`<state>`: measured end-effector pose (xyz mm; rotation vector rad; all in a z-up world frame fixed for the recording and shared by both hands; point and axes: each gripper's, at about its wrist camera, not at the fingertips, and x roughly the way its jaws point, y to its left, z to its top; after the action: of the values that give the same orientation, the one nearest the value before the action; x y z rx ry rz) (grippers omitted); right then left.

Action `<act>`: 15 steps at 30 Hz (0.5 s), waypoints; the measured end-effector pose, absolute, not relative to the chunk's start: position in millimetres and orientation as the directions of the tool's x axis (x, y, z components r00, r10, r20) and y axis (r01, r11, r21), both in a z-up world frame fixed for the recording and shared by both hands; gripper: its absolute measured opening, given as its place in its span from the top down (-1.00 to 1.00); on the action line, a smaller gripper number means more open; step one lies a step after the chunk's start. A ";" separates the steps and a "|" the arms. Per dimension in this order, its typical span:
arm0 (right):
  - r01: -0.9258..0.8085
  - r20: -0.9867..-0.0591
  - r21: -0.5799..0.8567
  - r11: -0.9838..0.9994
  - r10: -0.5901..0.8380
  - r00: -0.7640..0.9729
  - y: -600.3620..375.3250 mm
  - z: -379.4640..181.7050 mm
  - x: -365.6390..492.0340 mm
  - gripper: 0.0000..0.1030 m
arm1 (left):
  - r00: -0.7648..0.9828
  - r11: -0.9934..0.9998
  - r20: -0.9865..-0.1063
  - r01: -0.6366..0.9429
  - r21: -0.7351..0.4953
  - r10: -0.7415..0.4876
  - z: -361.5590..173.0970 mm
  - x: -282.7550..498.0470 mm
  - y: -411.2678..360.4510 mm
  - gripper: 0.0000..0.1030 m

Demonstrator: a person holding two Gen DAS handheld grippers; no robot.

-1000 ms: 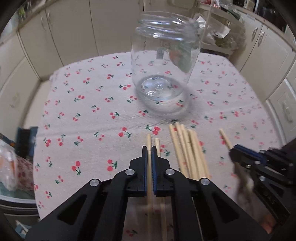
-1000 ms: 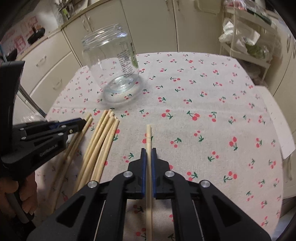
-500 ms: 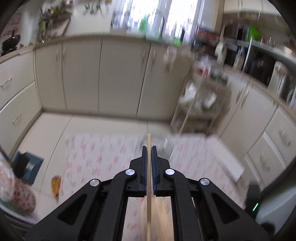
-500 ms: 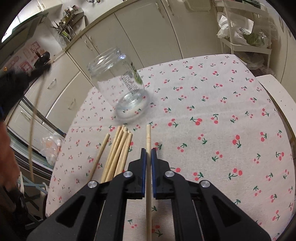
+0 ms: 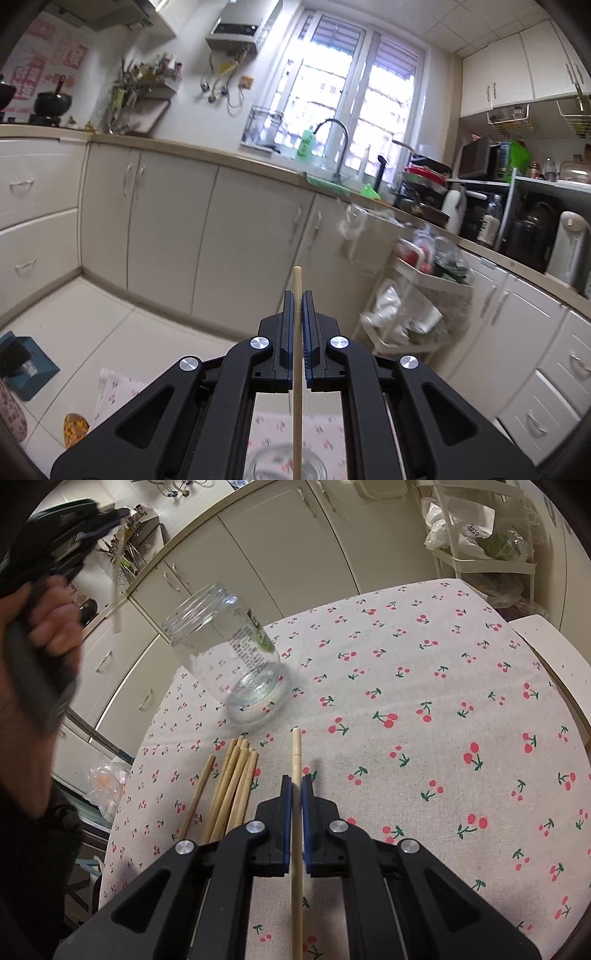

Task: Organize utensils
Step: 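Lower the left gripper's stick into the glass jar and open it while the right gripper holds its stick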

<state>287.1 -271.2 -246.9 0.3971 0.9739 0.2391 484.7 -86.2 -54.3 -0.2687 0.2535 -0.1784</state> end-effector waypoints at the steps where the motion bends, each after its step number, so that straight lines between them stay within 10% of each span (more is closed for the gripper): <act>1: -0.019 -0.751 0.429 0.903 0.368 0.548 -271.3 -246.6 287.0 0.88 | 0.956 0.950 -0.215 0.133 -0.282 -0.198 -57.5 490.0 -88.7 0.92; 15: -0.012 -0.722 0.431 0.902 0.353 0.595 -279.1 -239.6 287.2 0.88 | 0.955 0.977 -0.239 0.140 -0.161 -0.176 -110.8 495.5 -121.8 0.92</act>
<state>287.2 -279.1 -239.6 0.4067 0.9152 0.2189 495.5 -121.8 -110.8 -0.1430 0.2552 -0.1609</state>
